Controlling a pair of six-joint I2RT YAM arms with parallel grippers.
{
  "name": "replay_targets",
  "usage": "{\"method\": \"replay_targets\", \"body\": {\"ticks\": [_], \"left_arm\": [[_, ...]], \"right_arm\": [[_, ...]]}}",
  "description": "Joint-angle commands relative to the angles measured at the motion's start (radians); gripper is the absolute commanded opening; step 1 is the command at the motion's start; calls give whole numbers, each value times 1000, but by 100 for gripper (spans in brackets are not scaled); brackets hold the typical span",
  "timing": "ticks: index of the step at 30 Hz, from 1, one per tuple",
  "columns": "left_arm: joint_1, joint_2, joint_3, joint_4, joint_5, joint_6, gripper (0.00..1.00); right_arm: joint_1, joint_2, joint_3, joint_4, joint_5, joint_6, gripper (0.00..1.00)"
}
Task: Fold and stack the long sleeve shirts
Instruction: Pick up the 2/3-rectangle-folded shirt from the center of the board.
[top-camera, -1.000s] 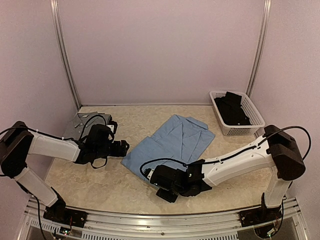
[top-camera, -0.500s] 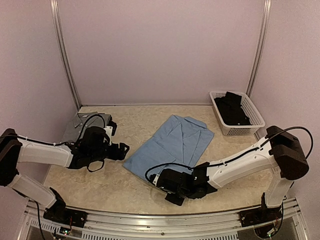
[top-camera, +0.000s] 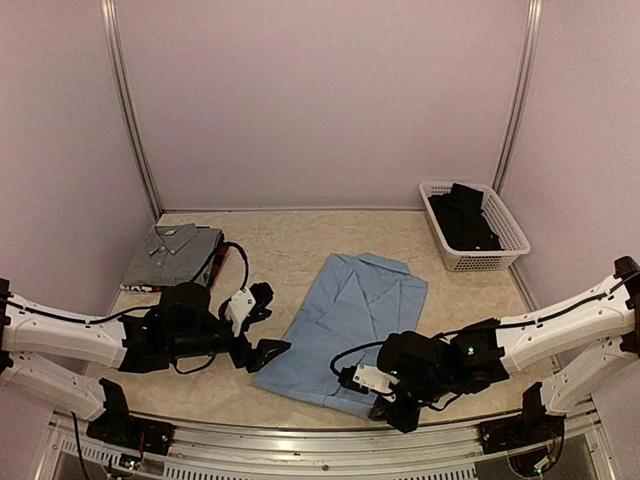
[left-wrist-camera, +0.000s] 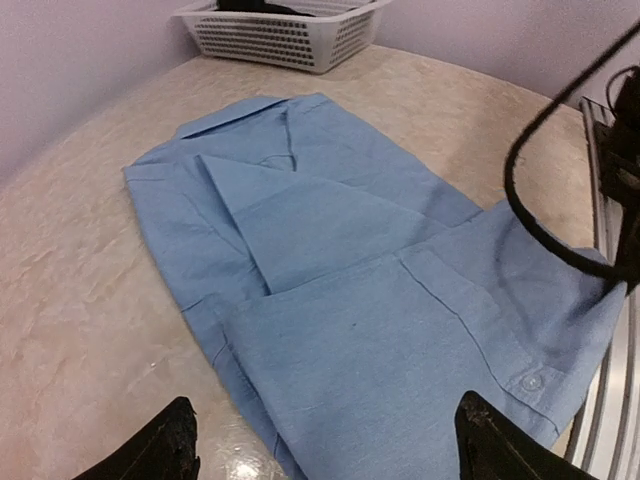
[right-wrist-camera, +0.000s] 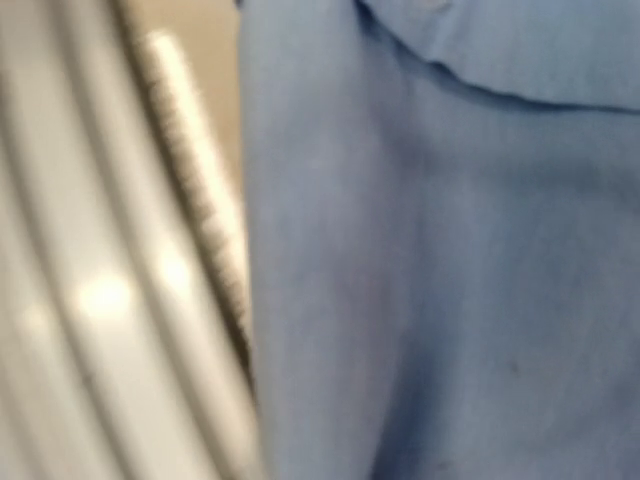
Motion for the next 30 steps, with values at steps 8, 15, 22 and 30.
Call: {"method": "replay_targets", "body": {"ticks": [8,15,22,30], "left_arm": [[-360,-5,111,-275,15,183,81],[-393,48,175,-403,-10,198,80],[-392,38,189,-439,-57,265,73],[-376,74,205,-438,-92,326,52]], "right_arm": [[9,-347,-114,-60,-208,186,0],[9,-430,-127,-88,-220,238,0],[9,-418,-116,-112,-240,243,0],[9,-445,-101,-124,-246,238,0]]}}
